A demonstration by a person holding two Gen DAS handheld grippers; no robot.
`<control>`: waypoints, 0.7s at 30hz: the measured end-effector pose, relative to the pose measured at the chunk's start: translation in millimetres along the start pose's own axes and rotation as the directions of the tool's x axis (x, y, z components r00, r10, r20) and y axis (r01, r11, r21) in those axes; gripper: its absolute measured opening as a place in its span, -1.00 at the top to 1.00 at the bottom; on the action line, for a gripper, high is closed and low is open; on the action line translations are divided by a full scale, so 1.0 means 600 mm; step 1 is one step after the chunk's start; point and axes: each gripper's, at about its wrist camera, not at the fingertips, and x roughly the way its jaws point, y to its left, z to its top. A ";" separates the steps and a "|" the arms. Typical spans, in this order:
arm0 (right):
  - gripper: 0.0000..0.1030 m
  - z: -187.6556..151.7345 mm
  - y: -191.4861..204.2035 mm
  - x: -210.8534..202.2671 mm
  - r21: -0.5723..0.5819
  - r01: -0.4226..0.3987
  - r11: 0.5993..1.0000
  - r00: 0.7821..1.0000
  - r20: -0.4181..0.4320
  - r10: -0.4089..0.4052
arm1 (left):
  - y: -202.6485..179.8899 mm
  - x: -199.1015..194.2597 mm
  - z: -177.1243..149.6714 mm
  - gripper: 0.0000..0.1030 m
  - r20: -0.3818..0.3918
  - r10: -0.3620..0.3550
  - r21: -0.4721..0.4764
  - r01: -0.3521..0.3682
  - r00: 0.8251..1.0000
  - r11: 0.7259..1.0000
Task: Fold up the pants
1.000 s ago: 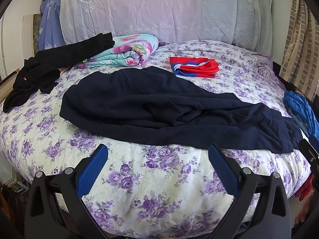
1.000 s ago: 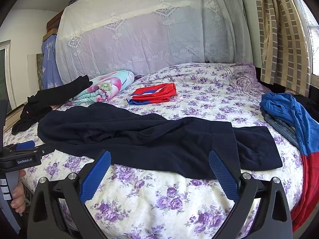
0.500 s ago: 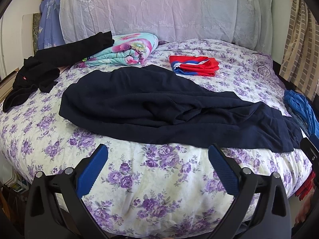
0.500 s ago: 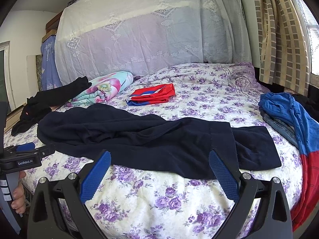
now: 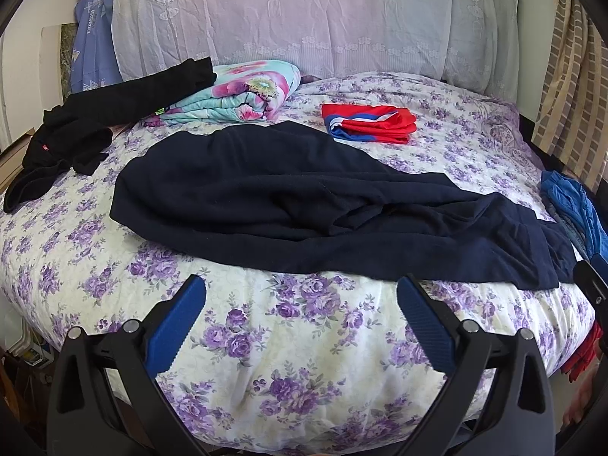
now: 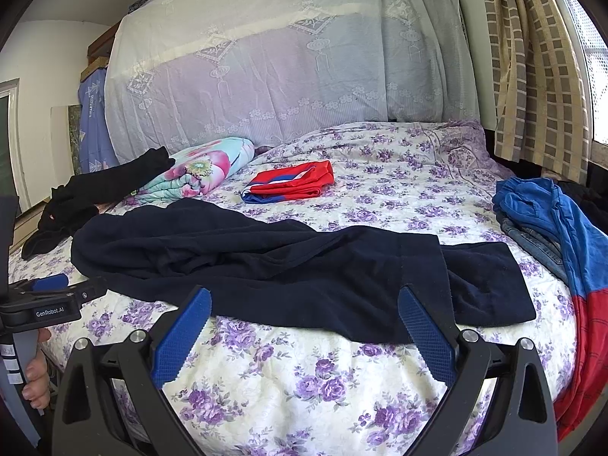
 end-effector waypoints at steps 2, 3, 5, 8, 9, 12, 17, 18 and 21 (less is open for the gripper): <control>-0.93 0.000 0.000 0.000 0.000 -0.001 1.000 1.000 0.001 0.001 | 0.000 0.000 0.000 -0.91 -0.001 0.000 0.000 0.000 1.000 1.000; -0.93 -0.001 0.000 0.000 0.000 0.000 1.000 1.000 0.001 0.000 | 0.000 0.000 0.000 -0.91 0.000 0.000 -0.001 0.000 1.000 1.000; -0.93 0.000 0.000 0.000 0.000 0.000 1.000 1.000 0.001 0.000 | -0.002 0.000 0.000 -0.91 -0.003 -0.002 0.001 0.002 1.000 1.000; -0.93 -0.001 0.001 0.000 0.000 0.000 1.000 1.000 0.000 0.000 | -0.004 0.000 -0.001 -0.91 -0.005 -0.002 0.002 0.002 1.000 1.000; -0.93 -0.001 0.000 0.000 0.000 0.000 1.000 1.000 0.000 0.000 | -0.004 0.000 -0.001 -0.91 -0.004 -0.002 0.001 0.002 1.000 1.000; -0.93 0.000 -0.001 0.001 0.001 -0.001 1.000 1.000 -0.002 0.001 | -0.007 0.001 -0.003 -0.91 -0.006 -0.002 0.003 0.002 1.000 1.000; -0.93 -0.001 -0.001 0.000 0.001 0.000 1.000 1.000 -0.002 0.000 | -0.010 0.004 -0.005 -0.91 -0.014 -0.006 0.003 0.006 1.000 1.000; -0.93 -0.002 -0.001 0.000 0.001 0.000 1.000 1.000 -0.002 0.000 | -0.010 0.004 -0.006 -0.91 -0.014 -0.006 0.003 0.006 1.000 1.000; -0.93 -0.002 -0.001 0.001 0.001 0.000 1.000 1.000 -0.005 0.000 | -0.011 0.006 -0.007 -0.91 -0.018 -0.007 0.004 0.007 1.000 1.000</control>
